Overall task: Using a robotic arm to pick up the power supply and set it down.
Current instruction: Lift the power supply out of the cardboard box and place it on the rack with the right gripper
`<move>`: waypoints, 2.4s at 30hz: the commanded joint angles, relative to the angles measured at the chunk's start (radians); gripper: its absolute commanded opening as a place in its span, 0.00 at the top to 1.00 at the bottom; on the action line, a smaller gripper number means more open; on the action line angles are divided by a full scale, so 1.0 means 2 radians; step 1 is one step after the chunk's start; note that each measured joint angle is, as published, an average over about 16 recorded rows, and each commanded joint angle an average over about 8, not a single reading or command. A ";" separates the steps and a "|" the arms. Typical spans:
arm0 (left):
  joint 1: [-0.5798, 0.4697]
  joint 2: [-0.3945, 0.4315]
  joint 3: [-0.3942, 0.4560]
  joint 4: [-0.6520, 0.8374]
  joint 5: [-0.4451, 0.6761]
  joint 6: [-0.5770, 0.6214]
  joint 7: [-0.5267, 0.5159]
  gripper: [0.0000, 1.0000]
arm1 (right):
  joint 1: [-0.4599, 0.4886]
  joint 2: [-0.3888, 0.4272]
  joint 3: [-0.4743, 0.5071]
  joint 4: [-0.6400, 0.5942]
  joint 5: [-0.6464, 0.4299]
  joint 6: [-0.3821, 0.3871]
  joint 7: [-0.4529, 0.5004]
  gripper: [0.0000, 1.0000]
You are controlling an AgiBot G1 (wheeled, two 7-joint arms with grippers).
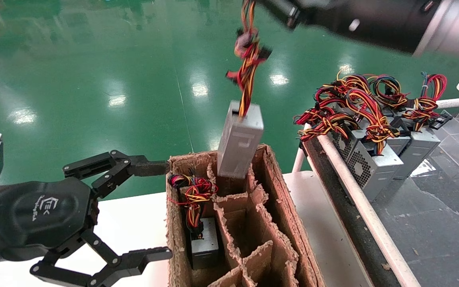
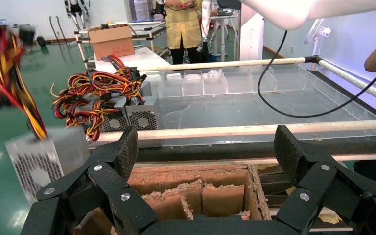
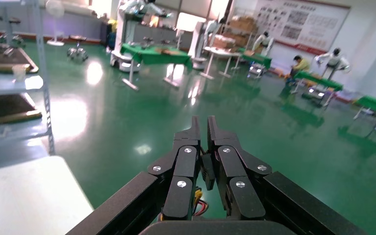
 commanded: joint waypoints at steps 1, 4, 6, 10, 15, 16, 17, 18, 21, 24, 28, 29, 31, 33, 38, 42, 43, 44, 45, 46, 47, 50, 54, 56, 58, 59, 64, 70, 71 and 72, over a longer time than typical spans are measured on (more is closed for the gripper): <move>0.000 0.000 0.000 0.000 0.000 0.000 0.000 0.00 | 0.012 0.003 0.003 -0.003 0.002 -0.001 0.005 1.00; 0.000 0.000 0.000 0.000 0.000 0.000 0.000 0.00 | 0.027 0.016 0.008 -0.007 0.008 -0.013 0.013 1.00; 0.000 0.000 0.000 0.000 0.000 0.000 0.000 0.00 | 0.034 0.026 0.011 -0.009 0.012 -0.022 0.017 1.00; 0.000 0.000 0.000 0.000 0.000 0.000 0.000 0.00 | 0.044 0.049 0.016 -0.011 0.018 -0.041 0.024 1.00; 0.000 0.000 0.000 0.000 0.000 0.000 0.000 0.00 | 0.048 0.082 0.023 -0.017 0.026 -0.064 0.031 1.00; 0.000 0.000 0.000 0.000 0.000 0.000 0.000 0.00 | 0.048 0.089 0.024 -0.018 0.027 -0.070 0.032 1.00; 0.000 0.000 0.000 0.000 0.000 0.000 0.000 0.00 | 0.048 0.097 0.026 -0.019 0.029 -0.076 0.034 1.00; 0.000 0.000 0.000 0.000 0.000 0.000 0.000 0.00 | 0.047 0.105 0.027 -0.020 0.032 -0.082 0.036 1.00; 0.000 0.000 0.000 0.000 0.000 0.000 0.000 0.00 | 0.045 0.129 0.031 -0.023 0.040 -0.104 0.042 1.00; 0.000 0.000 0.000 0.000 0.000 0.000 0.000 0.00 | 0.041 0.154 0.037 -0.023 0.050 -0.127 0.048 1.00; 0.000 0.000 0.000 0.000 0.000 0.000 0.000 0.00 | 0.032 0.185 0.044 -0.018 0.062 -0.152 0.052 1.00; 0.000 0.000 0.000 0.000 0.000 0.000 0.000 0.00 | 0.029 0.193 0.046 -0.017 0.065 -0.156 0.052 1.00; 0.000 0.000 0.000 0.000 0.000 0.000 0.000 0.00 | 0.023 0.208 0.050 -0.015 0.070 -0.164 0.053 1.00; 0.000 0.000 0.000 0.000 0.000 0.000 0.000 0.00 | 0.017 0.223 0.054 -0.015 0.075 -0.170 0.053 1.00; 0.000 0.000 0.000 0.000 0.000 0.000 0.000 0.00 | 0.002 0.258 0.066 -0.019 0.091 -0.185 0.053 1.00; 0.000 0.000 0.000 0.000 0.000 0.000 0.000 0.00 | -0.009 0.284 0.075 -0.026 0.104 -0.198 0.051 1.00; 0.000 0.000 0.000 0.000 0.000 0.000 0.000 0.00 | -0.012 0.290 0.077 -0.028 0.106 -0.201 0.050 1.00; 0.000 0.000 0.000 0.000 0.000 0.000 0.000 0.00 | -0.015 0.295 0.079 -0.030 0.108 -0.204 0.048 1.00; 0.000 0.000 0.000 0.000 0.000 0.000 0.000 0.00 | -0.018 0.301 0.080 -0.033 0.110 -0.206 0.046 1.00; 0.000 0.000 0.000 0.000 0.000 0.000 0.000 0.00 | -0.020 0.307 0.081 -0.035 0.111 -0.208 0.044 1.00; 0.000 0.000 0.000 0.000 0.000 0.000 0.000 0.00 | -0.023 0.312 0.082 -0.038 0.112 -0.209 0.042 1.00; 0.000 0.000 0.001 0.000 0.000 0.000 0.000 0.00 | -0.030 0.326 0.084 -0.047 0.112 -0.212 0.033 1.00; 0.000 0.000 0.001 0.000 0.000 0.000 0.000 0.00 | -0.038 0.342 0.083 -0.066 0.107 -0.212 0.019 1.00; 0.000 0.000 0.001 0.000 0.000 0.000 0.000 0.00 | -0.041 0.347 0.082 -0.078 0.103 -0.211 0.011 1.00; 0.000 0.000 0.001 0.000 0.000 0.000 0.000 0.00 | -0.043 0.350 0.080 -0.089 0.098 -0.210 0.002 1.00; 0.000 0.000 0.001 0.000 0.000 0.000 0.000 0.00 | -0.043 0.351 0.079 -0.095 0.095 -0.209 -0.002 1.00; 0.000 0.000 0.001 0.000 0.000 0.000 0.000 0.00 | -0.038 0.349 0.072 -0.123 0.076 -0.202 -0.028 1.00; 0.000 0.000 0.001 0.000 0.000 0.000 0.000 0.00 | -0.024 0.335 0.061 -0.155 0.047 -0.191 -0.057 1.00; 0.000 0.000 0.001 0.000 0.000 0.000 0.000 0.00 | -0.020 0.332 0.058 -0.160 0.041 -0.190 -0.061 1.00; 0.000 0.000 0.001 0.000 -0.001 0.000 0.000 0.00 | -0.016 0.328 0.056 -0.164 0.036 -0.188 -0.065 1.00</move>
